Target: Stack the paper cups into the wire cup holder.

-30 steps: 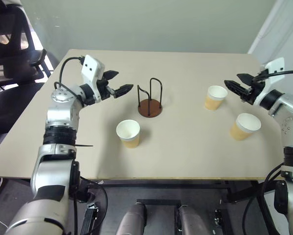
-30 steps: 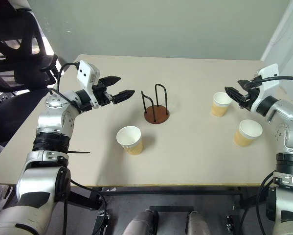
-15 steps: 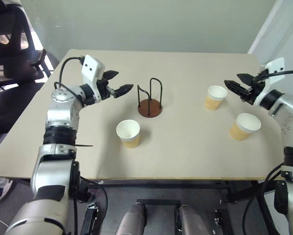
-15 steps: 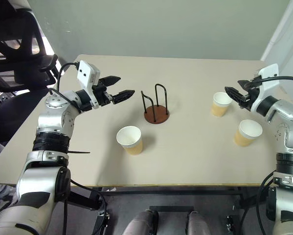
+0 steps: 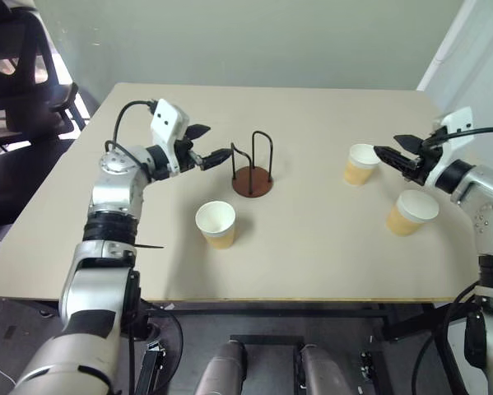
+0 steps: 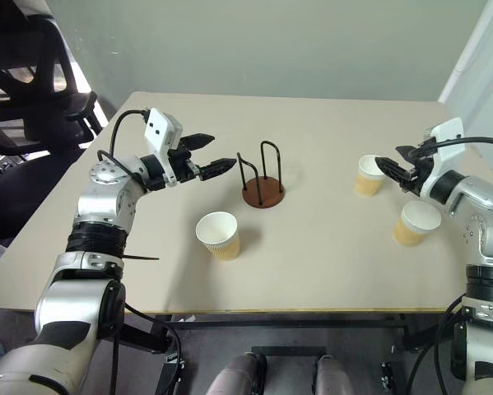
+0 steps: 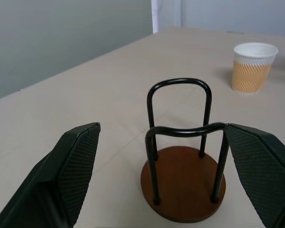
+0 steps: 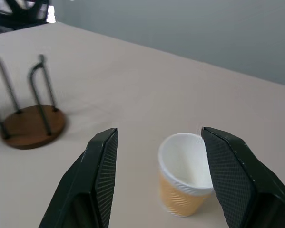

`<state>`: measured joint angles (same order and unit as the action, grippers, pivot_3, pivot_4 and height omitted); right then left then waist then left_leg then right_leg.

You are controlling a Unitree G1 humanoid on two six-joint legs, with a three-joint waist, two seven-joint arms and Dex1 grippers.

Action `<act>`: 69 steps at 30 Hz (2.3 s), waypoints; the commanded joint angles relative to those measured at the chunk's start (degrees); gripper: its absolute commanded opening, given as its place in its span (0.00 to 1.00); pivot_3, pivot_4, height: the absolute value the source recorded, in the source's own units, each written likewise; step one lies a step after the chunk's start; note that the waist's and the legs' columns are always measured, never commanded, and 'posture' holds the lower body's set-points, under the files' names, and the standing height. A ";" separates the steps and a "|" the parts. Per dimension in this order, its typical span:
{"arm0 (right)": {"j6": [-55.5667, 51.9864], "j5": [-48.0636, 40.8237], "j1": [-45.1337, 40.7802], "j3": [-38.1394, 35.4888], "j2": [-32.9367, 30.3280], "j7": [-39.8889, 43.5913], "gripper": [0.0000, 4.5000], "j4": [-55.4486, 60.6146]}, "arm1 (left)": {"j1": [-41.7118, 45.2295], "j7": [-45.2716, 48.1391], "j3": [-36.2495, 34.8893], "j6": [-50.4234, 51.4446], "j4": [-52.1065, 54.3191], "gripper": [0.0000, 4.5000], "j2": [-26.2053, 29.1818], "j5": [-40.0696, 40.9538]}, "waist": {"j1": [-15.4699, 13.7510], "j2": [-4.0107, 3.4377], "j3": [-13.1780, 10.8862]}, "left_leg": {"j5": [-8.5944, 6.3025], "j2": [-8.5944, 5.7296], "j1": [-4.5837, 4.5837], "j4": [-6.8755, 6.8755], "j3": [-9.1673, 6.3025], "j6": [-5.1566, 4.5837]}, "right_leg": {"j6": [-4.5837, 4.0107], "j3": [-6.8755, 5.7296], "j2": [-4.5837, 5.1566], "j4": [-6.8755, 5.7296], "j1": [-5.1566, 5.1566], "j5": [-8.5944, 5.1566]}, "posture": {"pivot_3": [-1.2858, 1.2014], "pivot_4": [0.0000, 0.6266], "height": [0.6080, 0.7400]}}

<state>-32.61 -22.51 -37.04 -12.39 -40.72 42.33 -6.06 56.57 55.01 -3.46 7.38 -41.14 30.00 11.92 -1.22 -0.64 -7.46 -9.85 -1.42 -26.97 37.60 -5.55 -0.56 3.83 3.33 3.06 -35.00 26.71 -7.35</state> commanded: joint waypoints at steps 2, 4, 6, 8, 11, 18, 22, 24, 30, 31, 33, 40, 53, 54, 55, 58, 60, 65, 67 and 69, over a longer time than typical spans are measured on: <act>-1.82 -2.41 -0.14 -0.53 -0.82 1.54 0.61 4.52 | 2.60 0.58 0.42 -2.37 -0.62 1.00 0.22 -1.07 | -0.02 0.00 0.00 | 0.00 0.00 -0.01 0.01 0.00 0.00 | 0.00 0.00 0.00 0.01 0.00 0.00 | 0.52 0.24 1.00; -2.38 -2.70 -0.23 -0.64 -0.54 1.36 0.61 5.04 | 3.06 -0.80 0.77 -3.49 -1.78 1.00 0.01 -2.31 | -0.03 0.00 0.00 | 0.00 -0.01 0.00 0.01 0.00 0.00 | 0.00 0.00 0.00 0.02 -0.03 0.00 | 0.52 0.24 1.00; -2.62 -2.81 -0.06 -0.54 -0.37 1.16 0.61 5.52 | 3.60 -2.37 1.23 -4.35 -3.18 1.00 -0.14 -3.57 | -0.03 0.00 0.00 | 0.00 -0.01 0.02 0.02 0.00 0.00 | 0.00 0.01 0.00 0.02 -0.04 0.00 | 0.52 0.24 1.00; -2.68 -2.88 0.09 -0.44 -0.37 1.05 0.61 5.73 | 3.89 -2.92 1.48 -4.91 -4.04 1.00 -0.22 -4.20 | -0.04 0.00 0.00 | 0.01 -0.01 0.02 0.02 0.00 -0.01 | 0.00 0.00 0.00 0.01 -0.04 0.00 | 0.52 0.24 1.00; -2.76 -2.71 0.28 -0.38 -0.39 0.85 0.61 5.95 | 3.43 -2.87 2.79 -5.26 -4.72 1.00 -0.78 -5.48 | -0.04 0.00 0.00 | 0.01 -0.01 0.02 0.02 0.00 -0.02 | 0.01 0.00 0.00 0.01 -0.04 0.00 | 0.52 0.24 1.00; -2.98 -2.46 0.57 -0.87 -0.79 0.40 0.61 6.33 | 4.48 -4.30 3.84 -6.65 -8.29 1.00 -1.07 -7.36 | -0.02 0.00 0.00 | 0.01 -0.01 0.02 0.02 0.00 -0.02 | 0.01 0.00 0.00 0.01 -0.04 0.00 | 0.52 0.24 1.00; -2.90 -2.30 0.41 -0.80 -0.73 0.18 0.61 6.27 | 6.60 -6.01 3.76 -8.46 -12.27 1.00 -2.03 -8.30 | -0.12 0.00 0.00 | 0.02 -0.02 0.00 0.05 0.00 -0.03 | 0.02 0.00 0.00 0.00 -0.04 0.01 | 0.52 0.24 1.00; -2.79 -2.23 0.22 -0.75 -0.70 0.05 0.61 6.13 | 7.72 -6.92 3.63 -9.37 -14.25 1.00 -2.75 -8.41 | -0.15 0.00 0.00 | 0.02 -0.03 -0.01 0.10 0.00 -0.03 | 0.03 0.00 0.00 0.01 -0.06 0.01 | 0.52 0.24 1.00; -2.45 -2.09 0.14 -0.75 -0.69 -0.14 0.61 5.81 | 10.05 -9.13 2.71 -11.10 -18.92 1.00 -5.06 -8.43 | -0.13 0.00 0.00 | 0.02 -0.07 0.00 0.12 0.01 -0.04 | 0.04 0.01 0.01 0.02 -0.09 0.02 | 0.52 0.24 1.00; -2.42 -2.07 0.11 -0.74 -0.69 -0.15 0.61 5.76 | 10.30 -9.31 2.69 -11.26 -19.56 1.00 -5.38 -8.46 | -0.12 0.00 0.00 | 0.02 -0.06 0.00 0.11 0.01 -0.03 | 0.04 0.01 0.01 0.02 -0.08 0.02 | 0.52 0.24 1.00; -2.36 -2.04 0.07 -0.71 -0.68 -0.16 0.61 5.71 | 10.69 -9.58 2.65 -11.54 -20.73 1.00 -6.05 -8.48 | -0.12 0.00 0.00 | 0.02 -0.06 0.00 0.11 0.01 -0.04 | 0.06 0.01 0.00 0.02 -0.08 0.02 | 0.52 0.24 1.00; -2.20 -2.03 0.38 -1.07 -0.84 -0.28 0.61 5.70 | 11.42 -10.30 2.63 -12.28 -23.07 1.00 -7.72 -8.64 | -0.15 0.00 0.00 | 0.02 -0.07 -0.01 0.13 0.02 -0.04 | 0.13 0.01 0.00 0.03 -0.09 0.03 | 0.52 0.24 1.00; -2.40 -2.29 0.73 -1.07 -0.49 -0.85 0.63 6.25 | 11.63 -11.49 2.12 -12.74 -25.30 0.38 -9.84 -8.85 | -0.15 0.00 0.00 | 0.02 -0.09 -0.01 0.22 0.03 -0.06 | 0.16 0.01 0.00 0.02 -0.13 0.03 | 0.52 0.24 1.00; -2.47 -2.34 0.83 -1.11 -0.48 -0.94 0.63 6.43 | 11.61 -11.51 2.11 -12.75 -25.31 0.30 -9.91 -8.86 | -0.15 0.00 0.00 | 0.02 -0.09 -0.01 0.22 0.03 -0.06 | 0.16 0.02 0.00 0.02 -0.13 0.03 | 0.52 0.24 1.00; -2.53 -2.39 0.92 -1.16 -0.47 -1.03 0.63 6.58 | 11.60 -11.52 2.09 -12.73 -25.33 0.23 -9.99 -8.86 | -0.15 0.00 0.00 | 0.02 -0.09 -0.01 0.23 0.03 -0.06 | 0.16 0.01 -0.01 0.02 -0.13 0.03 | 0.52 0.24 1.00; -2.64 -2.50 1.18 -1.26 -0.47 -1.28 0.63 6.87 | 11.58 -11.46 2.02 -12.68 -25.39 0.00 -10.08 -8.88 | -0.15 0.00 0.00 | 0.02 -0.09 0.00 0.22 0.03 -0.06 | 0.17 0.01 -0.01 0.01 -0.13 0.02 | 0.52 0.24 1.00; -2.63 -2.54 1.33 -1.33 -0.52 -1.40 0.63 6.96 | 11.60 -11.32 1.89 -12.66 -25.44 0.00 -10.11 -8.95 | -0.15 0.00 0.00 | 0.02 -0.10 0.01 0.24 0.03 -0.06 | 0.18 0.01 -0.01 0.01 -0.16 0.02 | 0.52 0.24 1.00; -2.56 -2.58 1.43 -1.51 -0.66 -1.51 0.63 6.91 | 11.66 -8.64 1.48 -12.08 -25.10 0.00 -10.51 -8.34 | -0.15 0.00 0.00 | 0.02 -0.10 0.01 0.26 0.03 -0.07 | 0.20 0.03 -0.01 0.01 -0.16 0.03 | 0.52 0.24 1.00; -2.57 -2.57 1.36 -1.51 -0.71 -1.53 0.63 6.85 | 11.40 -5.05 1.65 -11.67 -24.16 0.00 -11.01 -7.81 | -0.18 0.00 0.00 | 0.02 -0.11 0.00 0.27 0.03 -0.07 | 0.20 0.03 -0.01 0.01 -0.17 0.03 | 0.52 0.24 1.00; -2.51 -2.52 1.30 -1.50 -0.79 -1.51 0.63 6.73 | 10.82 0.95 2.69 -10.91 -22.00 0.00 -12.16 -7.22 | -0.23 0.00 0.00 | 0.02 -0.12 -0.01 0.29 0.03 -0.08 | 0.21 0.03 0.00 0.02 -0.17 0.03 | 0.52 0.24 1.00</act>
<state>-35.78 -24.53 -35.09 -12.36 -40.69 41.30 -1.52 66.34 51.58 -1.16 -3.60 -66.28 18.76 3.36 -1.45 -0.64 -7.46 -9.84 -1.55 -26.99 37.89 -5.52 -0.65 4.04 3.37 3.06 -34.98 26.54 -7.32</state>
